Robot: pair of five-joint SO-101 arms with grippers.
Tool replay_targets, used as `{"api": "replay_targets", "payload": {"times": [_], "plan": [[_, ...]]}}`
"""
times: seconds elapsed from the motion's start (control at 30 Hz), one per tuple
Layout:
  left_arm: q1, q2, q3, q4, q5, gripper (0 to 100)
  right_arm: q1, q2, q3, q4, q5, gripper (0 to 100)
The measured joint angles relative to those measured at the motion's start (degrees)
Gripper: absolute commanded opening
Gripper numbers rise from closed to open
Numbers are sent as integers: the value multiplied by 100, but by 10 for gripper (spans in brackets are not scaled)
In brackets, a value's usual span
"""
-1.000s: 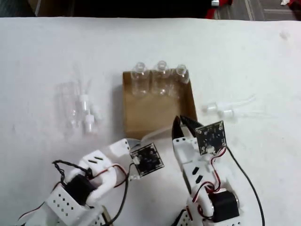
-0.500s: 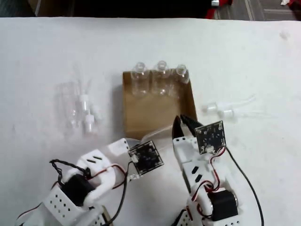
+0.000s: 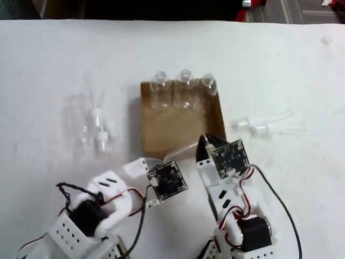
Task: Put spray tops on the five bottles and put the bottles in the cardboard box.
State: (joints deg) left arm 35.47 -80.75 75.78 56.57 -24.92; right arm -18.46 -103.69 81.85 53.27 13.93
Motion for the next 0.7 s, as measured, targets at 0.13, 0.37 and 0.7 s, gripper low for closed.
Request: {"api": "replay_targets", "payload": {"times": [0.13,0.37,0.7], "plan": [[-26,-9,-396,158,26,21,0,35,158,79,9,16],[-26,-105,-1152,431,97,21,-18,44,229,79,35,18],[-26,-53,-1160,440,105,23,290,53,229,44,53,18]]}}
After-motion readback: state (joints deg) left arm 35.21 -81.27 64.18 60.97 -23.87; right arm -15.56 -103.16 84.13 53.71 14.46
